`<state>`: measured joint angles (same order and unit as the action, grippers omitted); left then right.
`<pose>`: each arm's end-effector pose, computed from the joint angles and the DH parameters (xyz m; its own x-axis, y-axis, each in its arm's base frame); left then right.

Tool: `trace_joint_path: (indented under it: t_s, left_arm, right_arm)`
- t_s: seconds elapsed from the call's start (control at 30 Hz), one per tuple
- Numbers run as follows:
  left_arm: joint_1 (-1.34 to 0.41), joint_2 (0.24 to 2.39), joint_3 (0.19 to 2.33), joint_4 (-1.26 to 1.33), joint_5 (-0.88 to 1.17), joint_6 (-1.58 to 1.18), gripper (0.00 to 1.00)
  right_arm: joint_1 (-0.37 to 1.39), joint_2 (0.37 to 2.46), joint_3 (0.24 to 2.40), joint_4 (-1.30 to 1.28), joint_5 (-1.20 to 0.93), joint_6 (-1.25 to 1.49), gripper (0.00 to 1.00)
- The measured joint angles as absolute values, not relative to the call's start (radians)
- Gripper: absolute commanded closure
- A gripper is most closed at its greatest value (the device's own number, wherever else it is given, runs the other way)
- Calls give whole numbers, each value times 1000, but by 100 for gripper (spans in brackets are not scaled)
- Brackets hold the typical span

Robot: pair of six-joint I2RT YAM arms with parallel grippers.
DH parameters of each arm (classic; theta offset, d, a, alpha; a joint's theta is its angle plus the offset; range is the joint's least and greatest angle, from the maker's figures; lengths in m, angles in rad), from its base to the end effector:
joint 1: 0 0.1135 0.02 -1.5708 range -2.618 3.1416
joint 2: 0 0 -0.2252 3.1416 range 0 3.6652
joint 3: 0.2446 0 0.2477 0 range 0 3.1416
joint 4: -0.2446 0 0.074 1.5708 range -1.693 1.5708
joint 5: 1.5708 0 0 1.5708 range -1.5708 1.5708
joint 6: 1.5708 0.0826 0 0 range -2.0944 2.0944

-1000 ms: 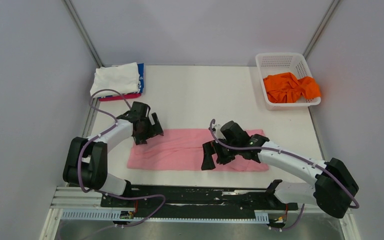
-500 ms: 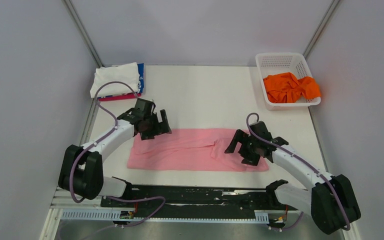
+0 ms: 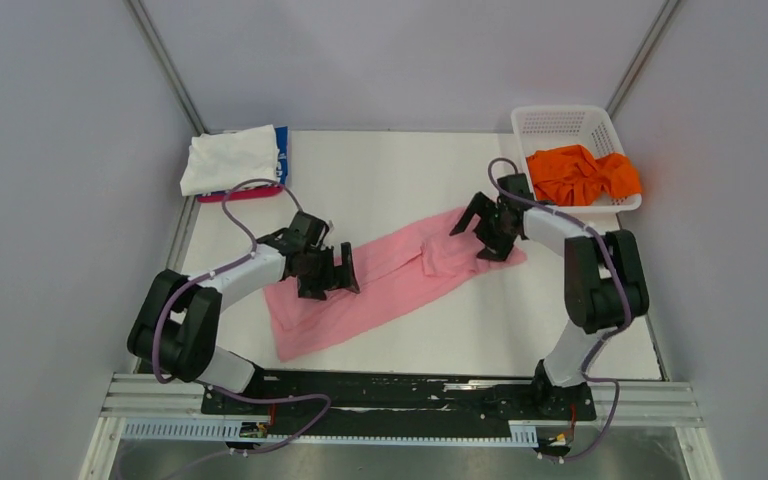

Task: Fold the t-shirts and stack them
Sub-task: Rotate the tshirt 90 degrees

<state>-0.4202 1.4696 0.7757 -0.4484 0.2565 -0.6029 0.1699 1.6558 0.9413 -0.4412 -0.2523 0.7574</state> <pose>0.2510 -0.1351 0.0900 -0.9624 -0.1707 -0.2114 -0.0666 0.9024 -0.4257 0.3139 0.0748 0.0848 -0.8360 0.5316 -0.1361 0.4286 0.7874 0.4430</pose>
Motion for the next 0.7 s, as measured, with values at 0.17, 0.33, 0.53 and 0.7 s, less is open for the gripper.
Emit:
trace_joint_path:
  t_s: [0.17,0.33,0.53,0.7]
  left_arm:
    - [-545,1471,771,-432,302,-612,0]
    - [-729,1542,807,-359,389,-652,0]
    - [-839,1727,966,-283,499,-660,0]
    - [-865,1763,1028,-332,491,-643,0]
  right_arm:
    - [162,1995,1359,-376,-258,639,0]
    - [163,2339,1856,-379,-392,538,0]
    - [187,2668,2358,-375,-506,493,0]
    - [194,2731,2453,-346,-517,487,0]
